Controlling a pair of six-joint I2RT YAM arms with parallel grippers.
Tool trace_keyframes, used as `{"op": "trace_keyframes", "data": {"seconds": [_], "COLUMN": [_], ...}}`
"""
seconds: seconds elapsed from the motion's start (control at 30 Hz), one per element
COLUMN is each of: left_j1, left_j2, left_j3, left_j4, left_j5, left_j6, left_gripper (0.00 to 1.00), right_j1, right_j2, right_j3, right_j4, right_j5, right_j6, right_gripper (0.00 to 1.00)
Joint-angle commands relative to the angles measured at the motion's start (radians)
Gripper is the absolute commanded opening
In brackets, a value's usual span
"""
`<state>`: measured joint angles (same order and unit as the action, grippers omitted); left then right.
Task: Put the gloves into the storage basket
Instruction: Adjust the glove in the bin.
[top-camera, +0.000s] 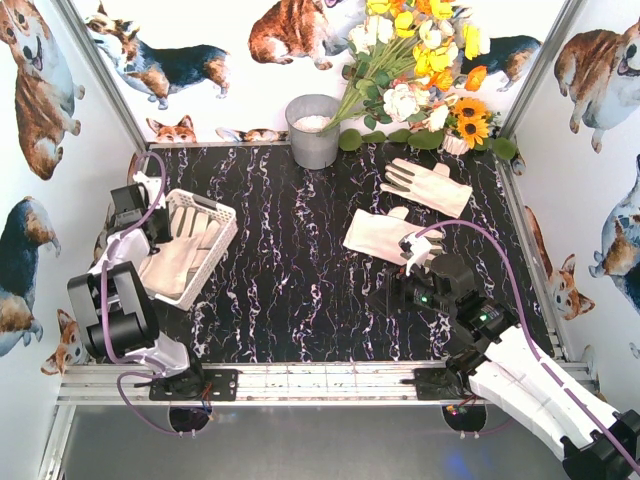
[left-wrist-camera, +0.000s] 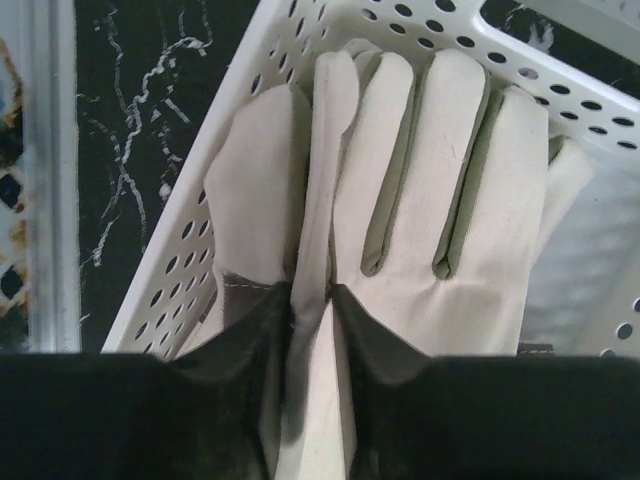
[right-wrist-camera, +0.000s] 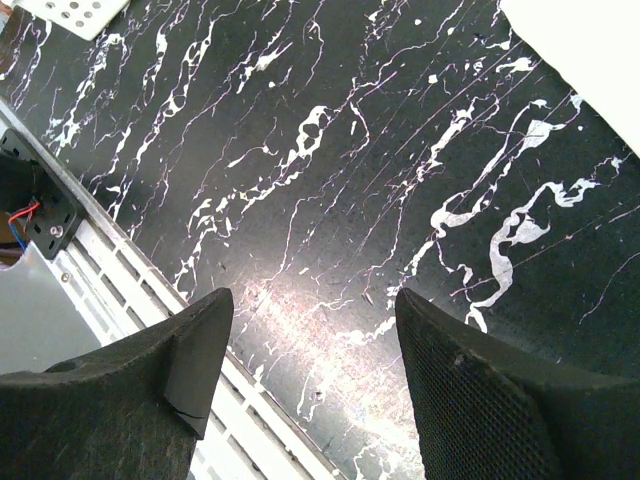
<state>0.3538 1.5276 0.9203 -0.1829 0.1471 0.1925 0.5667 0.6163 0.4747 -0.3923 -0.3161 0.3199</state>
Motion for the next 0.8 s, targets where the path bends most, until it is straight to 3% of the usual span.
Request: {"op": "trace_keyframes", "data": {"seconds": [0.0,0.13,0.63,0.77], "left_j1": [0.005,0.006,0.006,0.007], "left_j2": [0.041,0.069,0.005,0.053], "left_j3": [0.049,0.065,0.053,0.087], "left_j4": [0.024,0.007,-0.059,-0.071], "left_j5": [0.138,0.238,0.446,0.379], "left_j6": [0.064,0.100,0.224,0.219], "left_gripper": [0.12,0.00,0.00,0.00], "right_j1": [-0.002,-0.002,-0.002,-0.002], "right_j2": [-0.006,-0.014,-0.015,-0.022], "right_j3": [0.039,0.045,0.039,0.039], "right_j4": [0.043,0.027,0.033,0.023], "right_j5": [-0.009,-0.005,-0.011,-0.009], "right_j6": [-0.004,-0.005,0.007,0.008], "right_gripper": [0.68,0.68,0.68,0.68]}}
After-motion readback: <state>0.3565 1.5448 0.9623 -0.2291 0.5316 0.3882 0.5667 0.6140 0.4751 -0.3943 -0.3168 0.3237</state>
